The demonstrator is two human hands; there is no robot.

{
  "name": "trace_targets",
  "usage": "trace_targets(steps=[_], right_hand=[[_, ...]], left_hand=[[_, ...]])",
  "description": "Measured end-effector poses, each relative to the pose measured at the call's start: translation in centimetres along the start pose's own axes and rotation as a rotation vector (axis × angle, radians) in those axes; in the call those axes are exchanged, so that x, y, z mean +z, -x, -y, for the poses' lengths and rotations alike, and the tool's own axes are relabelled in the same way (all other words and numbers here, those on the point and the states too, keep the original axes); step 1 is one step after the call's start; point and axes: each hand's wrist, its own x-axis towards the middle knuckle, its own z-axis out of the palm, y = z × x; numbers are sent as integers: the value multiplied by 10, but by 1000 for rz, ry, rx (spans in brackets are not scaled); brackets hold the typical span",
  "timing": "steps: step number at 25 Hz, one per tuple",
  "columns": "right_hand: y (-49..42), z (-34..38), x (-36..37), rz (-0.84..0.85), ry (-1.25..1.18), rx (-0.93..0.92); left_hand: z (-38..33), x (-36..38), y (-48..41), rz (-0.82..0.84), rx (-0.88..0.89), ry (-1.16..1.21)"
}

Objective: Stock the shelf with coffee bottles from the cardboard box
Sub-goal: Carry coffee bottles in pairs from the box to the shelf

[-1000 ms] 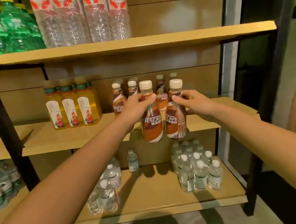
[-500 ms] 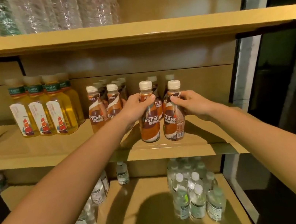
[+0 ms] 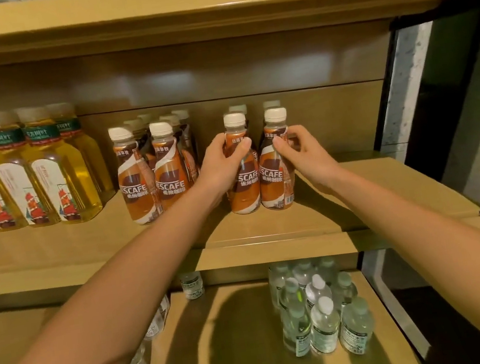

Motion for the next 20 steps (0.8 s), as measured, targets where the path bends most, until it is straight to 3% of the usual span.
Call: trace_targets(steps=[3, 7, 20], right_hand=[[16, -32, 11, -164, 157, 2], [29, -48, 22, -161, 483, 3], [20, -46, 18, -92, 349, 164]], left_hand=[[21, 2, 15, -121, 2, 53], [39, 6, 39, -79, -147, -164], [34, 18, 39, -45, -108, -456]])
